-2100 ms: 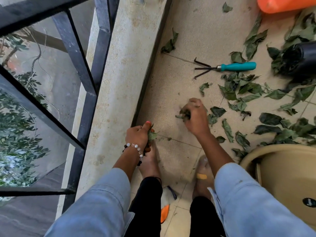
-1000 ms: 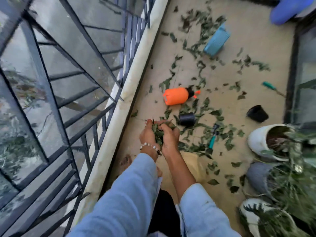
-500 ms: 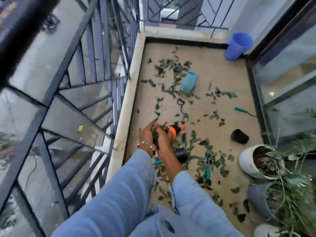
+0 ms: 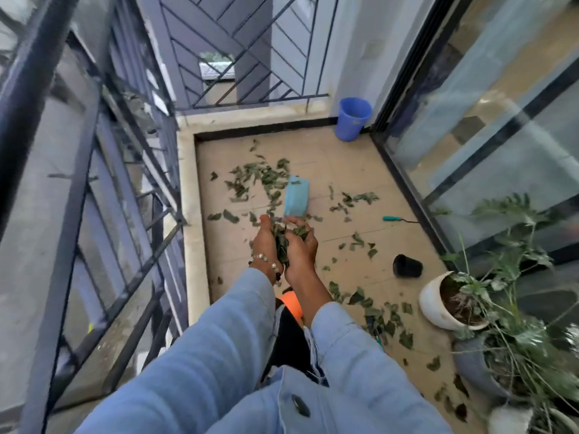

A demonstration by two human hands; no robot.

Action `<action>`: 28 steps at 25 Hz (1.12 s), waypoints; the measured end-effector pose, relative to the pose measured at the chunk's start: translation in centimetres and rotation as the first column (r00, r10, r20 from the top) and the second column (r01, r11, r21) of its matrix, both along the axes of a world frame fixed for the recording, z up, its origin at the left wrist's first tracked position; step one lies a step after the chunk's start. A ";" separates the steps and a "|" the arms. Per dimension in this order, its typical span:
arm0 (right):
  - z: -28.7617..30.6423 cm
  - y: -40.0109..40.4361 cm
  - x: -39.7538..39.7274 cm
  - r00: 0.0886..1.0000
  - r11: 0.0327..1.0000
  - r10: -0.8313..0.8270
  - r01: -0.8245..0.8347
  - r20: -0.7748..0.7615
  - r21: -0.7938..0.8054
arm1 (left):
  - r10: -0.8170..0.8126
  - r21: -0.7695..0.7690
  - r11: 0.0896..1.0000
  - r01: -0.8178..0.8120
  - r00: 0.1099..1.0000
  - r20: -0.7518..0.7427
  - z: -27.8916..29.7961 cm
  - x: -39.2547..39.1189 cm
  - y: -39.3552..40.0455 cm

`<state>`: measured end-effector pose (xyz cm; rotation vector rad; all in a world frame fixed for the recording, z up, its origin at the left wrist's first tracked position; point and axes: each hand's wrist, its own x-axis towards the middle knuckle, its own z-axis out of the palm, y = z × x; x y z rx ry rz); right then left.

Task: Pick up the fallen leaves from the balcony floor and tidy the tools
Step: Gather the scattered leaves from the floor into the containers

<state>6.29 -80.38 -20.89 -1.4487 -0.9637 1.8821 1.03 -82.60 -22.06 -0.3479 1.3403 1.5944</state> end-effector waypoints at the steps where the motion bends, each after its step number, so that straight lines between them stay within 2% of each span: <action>1: -0.5 1.8 -1.0 1.000 1.000 -0.024 0.024 0.004 0.003 | -0.032 0.028 0.999 0.032 0.999 0.031 -0.3 -0.9 1.7; 5: -3.4 8.8 -5.8 0.995 0.996 -0.089 0.091 0.052 -0.027 | -0.100 0.082 0.992 0.091 0.988 0.118 -2.5 -5.8 9.5; 8: -5.2 16.4 -10.1 0.984 0.984 -0.143 0.154 0.109 -0.093 | -0.149 0.055 0.988 0.144 0.983 0.106 -3.8 -9.9 17.6; 10: -4.4 22.2 -13.0 0.980 0.977 -0.164 0.177 0.110 -0.117 | -0.187 0.041 0.982 0.184 0.974 0.124 -3.8 -12.9 23.8; 13: -1.8 29.9 -15.7 0.974 0.975 -0.207 0.213 0.092 -0.060 | -0.268 0.019 0.964 0.267 0.959 0.091 -2.9 -16.1 32.2; 18: 0.9 39.3 -16.9 0.945 0.948 -0.319 0.315 0.071 0.051 | -0.392 -0.025 0.918 0.395 0.916 0.084 -1.1 -17.3 43.1; 22: 0.5 45.6 -17.2 0.893 0.893 -0.448 0.449 0.030 -0.026 | -0.477 -0.032 0.877 0.479 0.878 0.050 -0.9 -17.0 49.9; 28: 0.6 56.2 -18.1 0.850 0.852 -0.517 0.522 0.101 -0.032 | -0.534 -0.057 0.840 0.540 0.841 0.092 -2.5 -17.9 61.0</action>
